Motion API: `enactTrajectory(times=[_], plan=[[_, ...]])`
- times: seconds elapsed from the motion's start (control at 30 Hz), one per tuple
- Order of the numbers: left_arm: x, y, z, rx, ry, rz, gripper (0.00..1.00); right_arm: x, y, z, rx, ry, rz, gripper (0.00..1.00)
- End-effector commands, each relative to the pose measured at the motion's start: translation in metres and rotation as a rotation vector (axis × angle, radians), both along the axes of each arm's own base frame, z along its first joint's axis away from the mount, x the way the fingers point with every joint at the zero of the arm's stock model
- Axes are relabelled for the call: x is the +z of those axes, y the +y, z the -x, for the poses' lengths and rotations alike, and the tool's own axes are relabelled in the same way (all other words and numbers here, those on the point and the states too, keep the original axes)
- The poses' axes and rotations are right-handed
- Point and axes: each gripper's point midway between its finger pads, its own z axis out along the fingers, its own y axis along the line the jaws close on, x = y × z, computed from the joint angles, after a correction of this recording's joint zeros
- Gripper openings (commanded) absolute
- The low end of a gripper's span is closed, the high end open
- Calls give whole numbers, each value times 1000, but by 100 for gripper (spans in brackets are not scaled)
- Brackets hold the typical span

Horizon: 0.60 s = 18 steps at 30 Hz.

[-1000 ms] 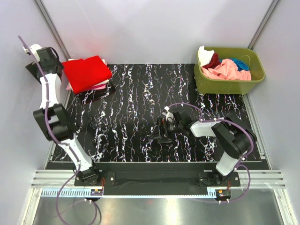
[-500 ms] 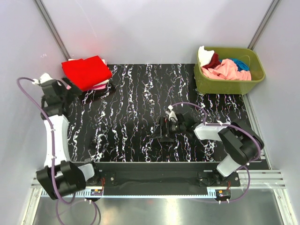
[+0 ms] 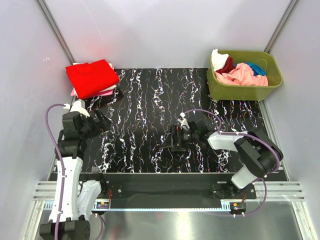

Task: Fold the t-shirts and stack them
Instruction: Reset both grippers

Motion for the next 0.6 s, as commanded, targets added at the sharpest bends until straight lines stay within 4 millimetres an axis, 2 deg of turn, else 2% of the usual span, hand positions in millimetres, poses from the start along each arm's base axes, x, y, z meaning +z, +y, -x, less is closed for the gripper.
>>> enactTrajectory(times=[0.0, 0.23, 0.57], plan=[[16, -9, -7, -58, -75, -22, 99, 9, 6, -7, 4, -34, -8, 100], [14, -15, -6, -93, -81, -5, 99, 1, 10, -2, 18, -9, 67, 100], [21, -30, 0, -139, -116, -10, 99, -4, 14, -3, 5, -2, 164, 100]])
